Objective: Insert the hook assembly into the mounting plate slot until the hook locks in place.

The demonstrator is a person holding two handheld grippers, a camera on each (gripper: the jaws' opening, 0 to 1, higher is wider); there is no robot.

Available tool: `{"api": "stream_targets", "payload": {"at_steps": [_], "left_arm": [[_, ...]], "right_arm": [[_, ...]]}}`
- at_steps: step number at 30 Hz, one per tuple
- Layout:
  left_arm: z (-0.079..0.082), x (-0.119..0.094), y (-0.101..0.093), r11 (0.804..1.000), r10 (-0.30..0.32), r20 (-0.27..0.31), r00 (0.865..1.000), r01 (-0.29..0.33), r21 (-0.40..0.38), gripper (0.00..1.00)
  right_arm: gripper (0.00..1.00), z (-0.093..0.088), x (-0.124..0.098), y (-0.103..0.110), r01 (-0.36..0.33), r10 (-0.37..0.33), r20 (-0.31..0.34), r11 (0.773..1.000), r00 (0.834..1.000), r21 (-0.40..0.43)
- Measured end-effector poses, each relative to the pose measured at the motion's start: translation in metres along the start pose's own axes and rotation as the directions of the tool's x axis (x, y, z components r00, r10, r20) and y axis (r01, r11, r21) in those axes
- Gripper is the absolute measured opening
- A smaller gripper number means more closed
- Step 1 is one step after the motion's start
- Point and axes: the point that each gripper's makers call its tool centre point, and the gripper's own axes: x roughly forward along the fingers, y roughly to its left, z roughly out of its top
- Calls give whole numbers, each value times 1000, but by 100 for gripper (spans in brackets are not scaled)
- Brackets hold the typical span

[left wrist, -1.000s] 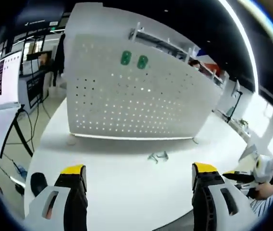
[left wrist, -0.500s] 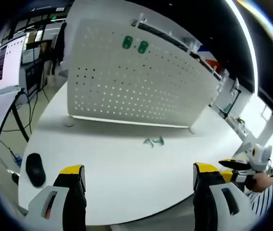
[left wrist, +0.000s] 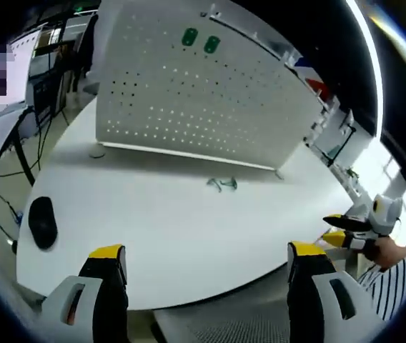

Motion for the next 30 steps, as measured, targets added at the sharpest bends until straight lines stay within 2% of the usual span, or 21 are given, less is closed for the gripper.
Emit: {"api": "stream_targets", "payload": {"at_steps": [2,3,5,11,14,17,20,23,30], "left_arm": [[-1,1,2,1000,5,-6,1000,-5,9,94],[-1,1,2,1000,5,-7,1000,-5,5,93],[2,2,3,1000,1,2,1000,0,-16,93],[7,4,5,1000,17,3,1000,-17,9,94],[6,5,7,1000,26,-1,1000,-26,10,93],[2,8,6,1000,30,-31,999,-30,10,94],[5,7,4,999,32,-20,999,-31,5,94],[5,8,3,1000,24,-16,1000,-24,6,93],[-3,9,9,999,43,-24,999,-43,-11,95]], "right_arm": [[46,-3,1,4,-27,26,-19,1000,999,-16],[45,-1,4,11,-72,72,-11,997,997,-3],[44,4,7,15,-100,100,-11,995,995,14],[41,9,30,17,-133,132,-35,991,991,-7],[41,7,45,17,-152,150,-55,988,987,-25],[40,5,66,17,-170,166,-84,984,983,-45],[40,6,85,19,-195,189,-107,980,976,-47],[40,13,107,19,-188,181,-97,979,979,-76],[39,21,148,25,-211,202,-113,975,973,-75]]}}
